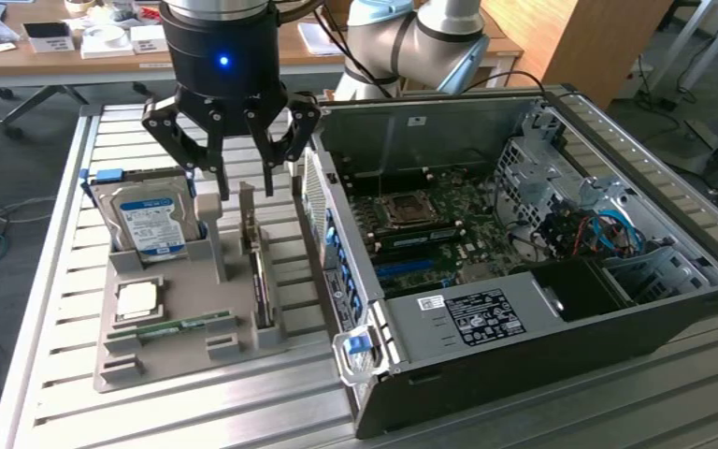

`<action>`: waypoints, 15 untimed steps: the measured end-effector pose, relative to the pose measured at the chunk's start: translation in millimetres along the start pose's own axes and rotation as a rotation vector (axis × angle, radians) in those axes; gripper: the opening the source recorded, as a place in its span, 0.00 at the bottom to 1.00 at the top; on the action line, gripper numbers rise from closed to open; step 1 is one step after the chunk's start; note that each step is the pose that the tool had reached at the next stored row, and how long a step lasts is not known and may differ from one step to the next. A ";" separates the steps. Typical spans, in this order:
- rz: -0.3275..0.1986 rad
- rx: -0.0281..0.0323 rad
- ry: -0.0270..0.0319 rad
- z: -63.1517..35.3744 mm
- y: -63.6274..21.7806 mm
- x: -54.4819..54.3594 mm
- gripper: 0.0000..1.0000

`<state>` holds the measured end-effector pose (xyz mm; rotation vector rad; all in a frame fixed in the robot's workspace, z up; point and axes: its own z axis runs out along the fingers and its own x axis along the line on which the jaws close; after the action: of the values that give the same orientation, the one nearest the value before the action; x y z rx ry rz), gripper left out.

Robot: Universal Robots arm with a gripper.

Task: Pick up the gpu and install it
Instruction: 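Pick up the gpu and move the gpu toward the slot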

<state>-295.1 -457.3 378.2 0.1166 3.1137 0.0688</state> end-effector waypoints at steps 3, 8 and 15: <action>0.000 -0.0002 -0.0002 0.9 0.0 0.0 0.47; 0.000 0.0002 0.0001 1.6 -0.1 0.0 0.47; 0.000 -0.0001 -0.0001 2.8 -0.1 0.0 0.47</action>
<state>-295.1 -457.3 375.4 0.1166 3.1136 0.0689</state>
